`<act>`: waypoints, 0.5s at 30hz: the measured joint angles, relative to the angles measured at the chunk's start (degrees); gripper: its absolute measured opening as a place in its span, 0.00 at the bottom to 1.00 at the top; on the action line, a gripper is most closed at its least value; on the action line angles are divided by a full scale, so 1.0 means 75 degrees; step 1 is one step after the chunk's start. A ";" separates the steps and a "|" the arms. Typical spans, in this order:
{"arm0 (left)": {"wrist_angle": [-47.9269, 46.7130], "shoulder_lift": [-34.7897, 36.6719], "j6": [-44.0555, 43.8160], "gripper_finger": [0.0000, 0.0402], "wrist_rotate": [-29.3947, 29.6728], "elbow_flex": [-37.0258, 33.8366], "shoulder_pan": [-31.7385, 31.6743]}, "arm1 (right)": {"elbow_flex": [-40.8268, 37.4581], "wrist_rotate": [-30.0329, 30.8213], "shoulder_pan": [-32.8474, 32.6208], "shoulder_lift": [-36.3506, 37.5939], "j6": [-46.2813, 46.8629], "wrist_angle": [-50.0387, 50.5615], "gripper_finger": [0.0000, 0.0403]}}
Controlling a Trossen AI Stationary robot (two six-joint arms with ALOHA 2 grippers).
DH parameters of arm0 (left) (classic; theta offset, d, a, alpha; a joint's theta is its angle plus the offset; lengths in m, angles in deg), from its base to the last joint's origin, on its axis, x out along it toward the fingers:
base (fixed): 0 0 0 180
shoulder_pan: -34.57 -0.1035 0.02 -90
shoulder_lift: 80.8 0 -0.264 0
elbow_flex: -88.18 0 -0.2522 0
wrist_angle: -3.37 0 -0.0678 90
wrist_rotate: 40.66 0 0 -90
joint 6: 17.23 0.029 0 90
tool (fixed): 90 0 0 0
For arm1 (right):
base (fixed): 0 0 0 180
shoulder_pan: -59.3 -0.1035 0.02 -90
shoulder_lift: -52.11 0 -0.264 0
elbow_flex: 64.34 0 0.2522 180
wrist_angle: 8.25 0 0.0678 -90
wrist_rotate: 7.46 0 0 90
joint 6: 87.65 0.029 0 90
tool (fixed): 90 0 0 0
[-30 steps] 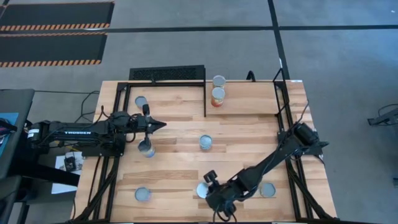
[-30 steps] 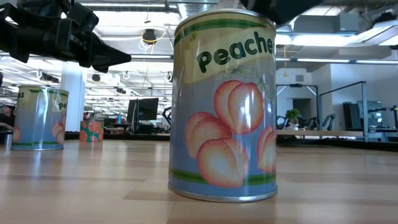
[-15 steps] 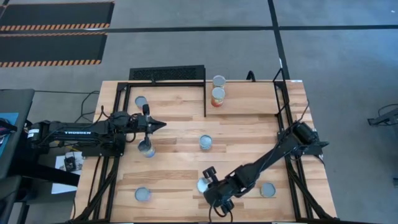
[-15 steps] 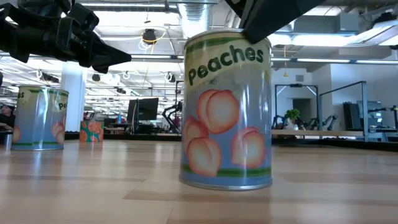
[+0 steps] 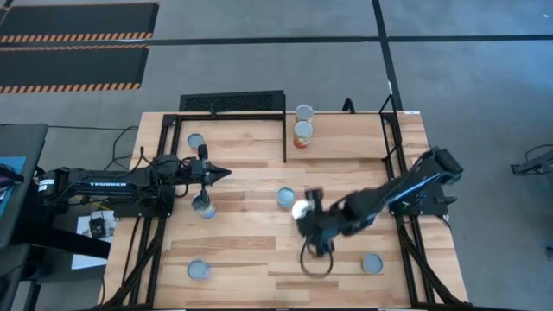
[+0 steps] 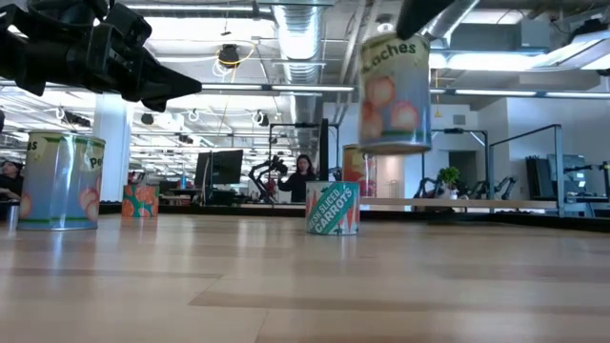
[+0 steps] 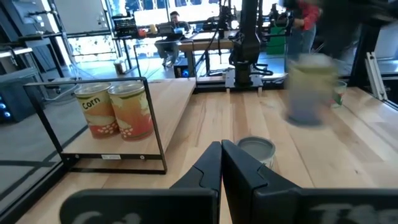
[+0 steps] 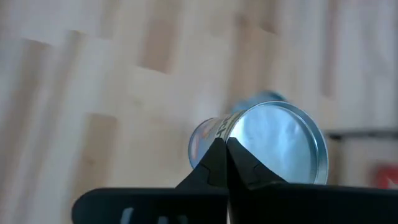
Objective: Pick and place cans onto a shelf
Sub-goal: Put the right canned peaches on the shelf
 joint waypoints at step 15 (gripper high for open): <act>0.0405 -0.0003 0.0176 0.00 0.0122 0.0006 0.0000 | -0.3169 -0.0162 0.4524 0.2873 -0.1083 -0.0877 0.00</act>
